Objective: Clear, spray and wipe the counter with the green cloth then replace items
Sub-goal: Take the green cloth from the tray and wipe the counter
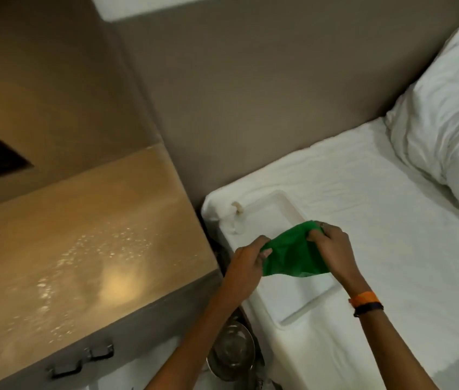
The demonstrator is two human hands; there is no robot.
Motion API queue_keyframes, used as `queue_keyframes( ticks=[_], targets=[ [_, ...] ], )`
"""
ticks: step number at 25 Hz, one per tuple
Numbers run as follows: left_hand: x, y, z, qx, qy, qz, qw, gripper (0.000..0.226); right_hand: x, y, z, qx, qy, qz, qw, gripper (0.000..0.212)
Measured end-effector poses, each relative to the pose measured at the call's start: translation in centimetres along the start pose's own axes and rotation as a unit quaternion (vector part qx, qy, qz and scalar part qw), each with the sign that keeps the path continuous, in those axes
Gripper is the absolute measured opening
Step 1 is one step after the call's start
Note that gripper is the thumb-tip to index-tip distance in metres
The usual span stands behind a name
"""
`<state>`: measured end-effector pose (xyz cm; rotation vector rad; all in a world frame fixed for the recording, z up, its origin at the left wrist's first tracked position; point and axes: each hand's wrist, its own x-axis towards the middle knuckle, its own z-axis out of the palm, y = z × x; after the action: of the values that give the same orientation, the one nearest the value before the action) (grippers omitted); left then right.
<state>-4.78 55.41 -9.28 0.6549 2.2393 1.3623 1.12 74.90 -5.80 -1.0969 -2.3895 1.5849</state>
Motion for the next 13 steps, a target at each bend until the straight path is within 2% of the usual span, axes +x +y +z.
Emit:
queue_keyframes(
  ticks=[2, 4, 6, 8, 9, 10, 13],
  targets=[
    [-2.2, 3.2, -4.9, -0.045, 0.066, 0.021, 0.997, 0.013, -2.2, -6.1, 0.0, 0.056, -0.051, -0.062, 0.995, 0.027],
    [-5.6, 5.0, -10.7, -0.166, 0.161, 0.020, 0.973, 0.011, -4.3, -11.9, 2.1, 0.126, -0.116, -0.110, 0.979, 0.023],
    [-8.8, 4.7, -15.5, -0.337, 0.226, 0.019, 0.914, 0.036, -6.4, -16.9, 5.7, 0.184, -0.148, -0.128, 0.963, 0.017],
    [-11.5, 3.1, -18.6, -0.459, 0.201, 0.013, 0.866, 0.066, -8.6, -20.6, 10.0, 0.225, -0.183, -0.124, 0.949, 0.005],
    [-12.6, 2.3, -19.6, -0.473, 0.189, 0.002, 0.861, 0.068, -9.5, -21.8, 12.0, 0.245, -0.201, -0.119, 0.941, 0.006],
    [-13.3, 1.6, -20.2, -0.462, 0.194, -0.017, 0.865, 0.060, -10.0, -22.4, 13.7, 0.262, -0.212, -0.110, 0.935, 0.005],
    [-14.4, 0.4, -23.5, -0.377, 0.268, -0.040, 0.885, 0.029, -10.3, -22.4, 16.6, 0.253, -0.207, -0.115, 0.938, 0.006]
  ],
)
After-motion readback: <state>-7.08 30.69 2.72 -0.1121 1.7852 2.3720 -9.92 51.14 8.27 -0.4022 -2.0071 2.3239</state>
